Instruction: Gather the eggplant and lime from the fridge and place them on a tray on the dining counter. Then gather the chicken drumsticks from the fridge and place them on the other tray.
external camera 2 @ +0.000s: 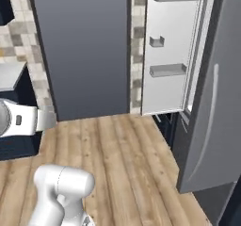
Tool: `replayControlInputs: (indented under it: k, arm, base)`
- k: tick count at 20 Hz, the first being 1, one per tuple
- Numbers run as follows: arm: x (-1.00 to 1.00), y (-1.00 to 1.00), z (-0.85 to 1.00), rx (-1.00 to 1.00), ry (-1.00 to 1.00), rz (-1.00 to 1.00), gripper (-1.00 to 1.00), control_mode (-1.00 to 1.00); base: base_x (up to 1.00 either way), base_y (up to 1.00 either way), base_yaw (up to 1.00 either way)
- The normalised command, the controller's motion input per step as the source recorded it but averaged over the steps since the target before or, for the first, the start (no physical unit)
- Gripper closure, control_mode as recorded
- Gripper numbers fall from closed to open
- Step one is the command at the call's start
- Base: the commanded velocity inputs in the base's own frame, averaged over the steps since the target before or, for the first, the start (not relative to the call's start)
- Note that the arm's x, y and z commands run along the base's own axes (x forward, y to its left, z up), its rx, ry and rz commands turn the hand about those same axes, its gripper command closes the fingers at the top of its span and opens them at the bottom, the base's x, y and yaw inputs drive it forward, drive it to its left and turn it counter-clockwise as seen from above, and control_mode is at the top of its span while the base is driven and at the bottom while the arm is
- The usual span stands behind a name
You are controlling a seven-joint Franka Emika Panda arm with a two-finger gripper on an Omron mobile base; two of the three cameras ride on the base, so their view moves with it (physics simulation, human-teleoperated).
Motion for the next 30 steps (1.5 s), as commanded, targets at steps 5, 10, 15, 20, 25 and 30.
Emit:
replayControlInputs:
  k: [5,10,15,20,25,30]
  arm:
    - [0.0,0.0,0.0,0.0,0.0,0.0,-1.0,1.0]
    - [0.0,0.0,0.0,0.0,0.0,0.0,-1.0,1.0]
    - [0.0,0.0,0.0,0.0,0.0,0.0,-1.0,1.0]
    - [0.0,0.0,0.0,0.0,0.0,0.0,-1.0,1.0]
    - [0.0,0.0,0.0,0.0,0.0,0.0,-1.0,1.0]
    - [0.0,0.0,0.0,0.0,0.0,0.0,-1.0,1.0]
  base:
    - [0.51,0.0,-0.62]
    - [0.82,0.12,-0.56]
    - [1.0,0.41,-0.46]
    - [0.51,0.12,-0.57]
    - [0.43,0.11,-0.55]
    - [0.67,0.57,-0.48]
